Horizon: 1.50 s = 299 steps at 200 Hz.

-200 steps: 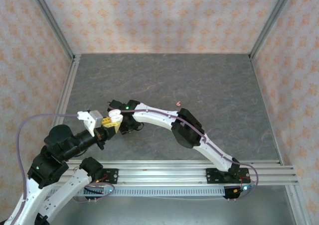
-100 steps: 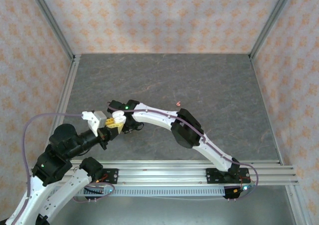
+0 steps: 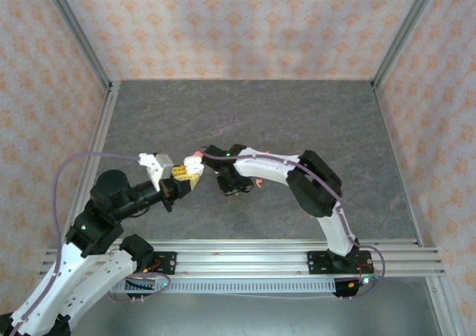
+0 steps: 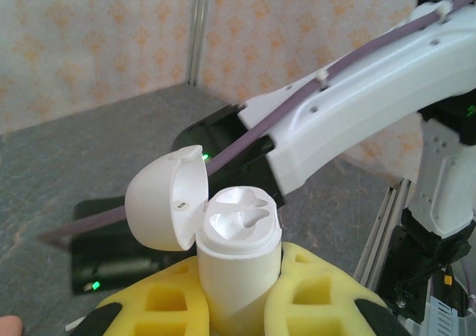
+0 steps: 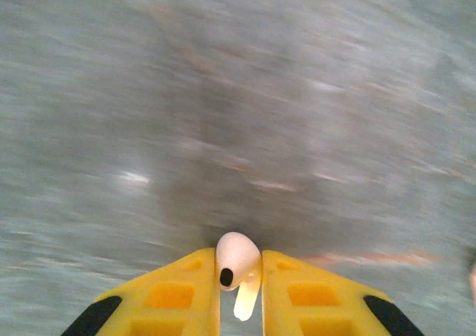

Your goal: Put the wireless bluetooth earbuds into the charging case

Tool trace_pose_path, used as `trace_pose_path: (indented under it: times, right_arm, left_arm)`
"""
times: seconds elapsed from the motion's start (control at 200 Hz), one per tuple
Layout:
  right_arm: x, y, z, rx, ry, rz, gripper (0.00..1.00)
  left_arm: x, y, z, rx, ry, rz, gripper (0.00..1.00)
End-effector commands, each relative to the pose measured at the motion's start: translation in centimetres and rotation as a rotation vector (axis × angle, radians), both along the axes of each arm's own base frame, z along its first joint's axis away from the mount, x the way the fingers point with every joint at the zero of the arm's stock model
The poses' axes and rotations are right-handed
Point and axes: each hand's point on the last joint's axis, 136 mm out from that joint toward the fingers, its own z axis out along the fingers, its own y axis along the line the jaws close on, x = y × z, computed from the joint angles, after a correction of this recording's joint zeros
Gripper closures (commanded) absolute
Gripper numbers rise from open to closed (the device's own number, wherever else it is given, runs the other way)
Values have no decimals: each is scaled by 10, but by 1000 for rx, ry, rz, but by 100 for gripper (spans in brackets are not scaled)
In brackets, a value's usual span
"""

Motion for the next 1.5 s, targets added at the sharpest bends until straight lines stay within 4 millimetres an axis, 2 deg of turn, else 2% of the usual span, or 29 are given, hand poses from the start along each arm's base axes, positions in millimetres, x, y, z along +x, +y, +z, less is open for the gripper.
trace_pose_path:
  times: [0.0, 0.13, 0.255, 0.52, 0.956, 1.276, 1.491]
  right_arm:
    - [1, -23, 9, -14, -53, -45, 80]
    - [-6, -35, 3, -25, -30, -70, 78]
    - [-9, -32, -2, -6, -7, -83, 73]
    - [-7, -26, 2, 5, -3, -89, 64]
    - [1, -16, 6, 13, -8, -93, 65]
    - [-4, -28, -1, -31, 7, -92, 65]
    - [-6, -28, -7, -32, 19, -90, 73]
  left_arm:
    - [9, -13, 10, -44, -34, -38, 100]
    - [21, -21, 10, -50, -29, -43, 100]
    - [27, -24, 7, -40, -16, -42, 100]
    - [24, -19, 3, -21, -14, -24, 100]
    - [21, -14, -1, -9, -18, -11, 100]
    - [20, -14, -3, -4, -13, -12, 100]
    - [20, -14, -2, -9, -10, -13, 100]
